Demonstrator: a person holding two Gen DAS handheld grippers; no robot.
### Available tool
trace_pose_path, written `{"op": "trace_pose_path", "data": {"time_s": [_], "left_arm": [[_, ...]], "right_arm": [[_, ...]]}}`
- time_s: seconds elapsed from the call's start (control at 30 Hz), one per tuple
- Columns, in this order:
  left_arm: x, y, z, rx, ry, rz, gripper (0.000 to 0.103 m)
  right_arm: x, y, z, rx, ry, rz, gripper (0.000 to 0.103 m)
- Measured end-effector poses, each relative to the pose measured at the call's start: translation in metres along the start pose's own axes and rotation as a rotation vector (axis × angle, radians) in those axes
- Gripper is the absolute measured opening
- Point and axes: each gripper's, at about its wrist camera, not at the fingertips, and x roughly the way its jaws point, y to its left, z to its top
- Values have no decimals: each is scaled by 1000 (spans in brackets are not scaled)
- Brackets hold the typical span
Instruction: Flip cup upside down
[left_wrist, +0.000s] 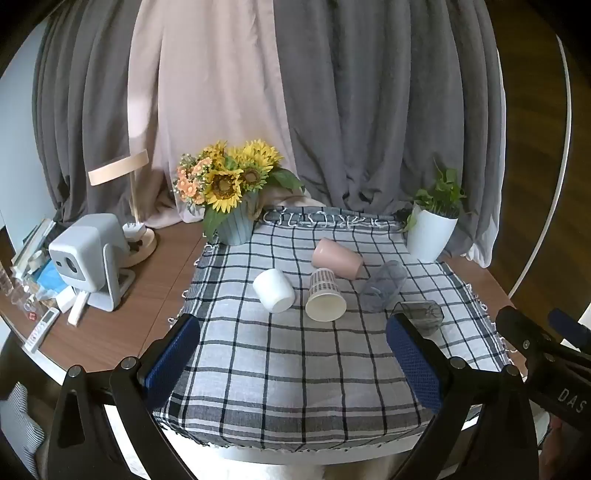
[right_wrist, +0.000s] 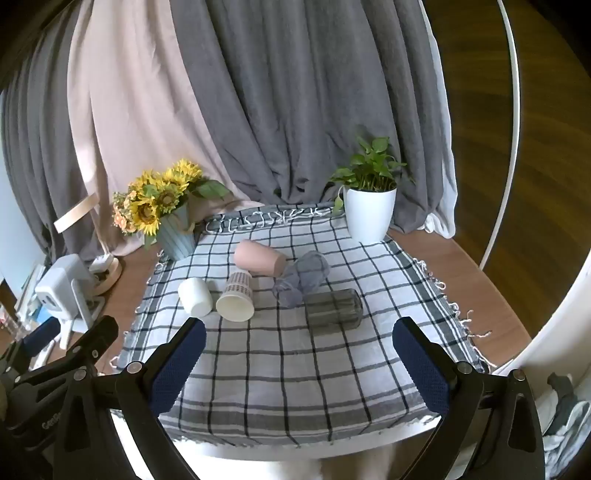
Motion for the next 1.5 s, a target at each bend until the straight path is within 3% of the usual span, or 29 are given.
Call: {"op": "trace_pose_path", "data": {"time_s": [1.5], "left_arm": [[0,3,-4,-11,11,-1,103]], "right_arm": [[-1,6,-2,2,-15,6,102]]}}
